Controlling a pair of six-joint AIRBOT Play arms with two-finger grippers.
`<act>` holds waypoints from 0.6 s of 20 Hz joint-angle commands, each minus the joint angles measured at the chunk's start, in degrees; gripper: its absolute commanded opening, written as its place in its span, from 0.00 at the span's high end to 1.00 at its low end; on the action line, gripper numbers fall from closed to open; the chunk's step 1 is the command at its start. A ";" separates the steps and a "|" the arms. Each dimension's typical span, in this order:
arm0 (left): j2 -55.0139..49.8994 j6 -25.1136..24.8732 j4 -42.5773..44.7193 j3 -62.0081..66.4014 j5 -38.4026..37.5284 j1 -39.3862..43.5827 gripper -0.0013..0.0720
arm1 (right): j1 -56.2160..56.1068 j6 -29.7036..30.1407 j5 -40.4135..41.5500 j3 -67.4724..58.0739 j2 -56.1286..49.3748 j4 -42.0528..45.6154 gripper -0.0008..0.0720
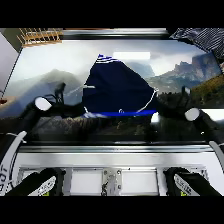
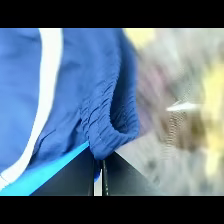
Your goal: Fold the clothes and pants, and hang the long-sleeved shirts on hangers.
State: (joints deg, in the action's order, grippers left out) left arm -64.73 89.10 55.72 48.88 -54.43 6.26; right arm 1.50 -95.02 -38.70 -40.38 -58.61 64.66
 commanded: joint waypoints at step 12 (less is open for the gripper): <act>32.54 2.71 1.75 46.56 -1.60 -5.90 0.97 | -0.04 -1.57 -33.05 -47.39 26.43 8.59 0.96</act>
State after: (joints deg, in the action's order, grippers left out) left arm -35.77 90.72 56.95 90.94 -58.87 0.54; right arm 1.41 -93.23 -68.27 -85.12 -36.62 72.64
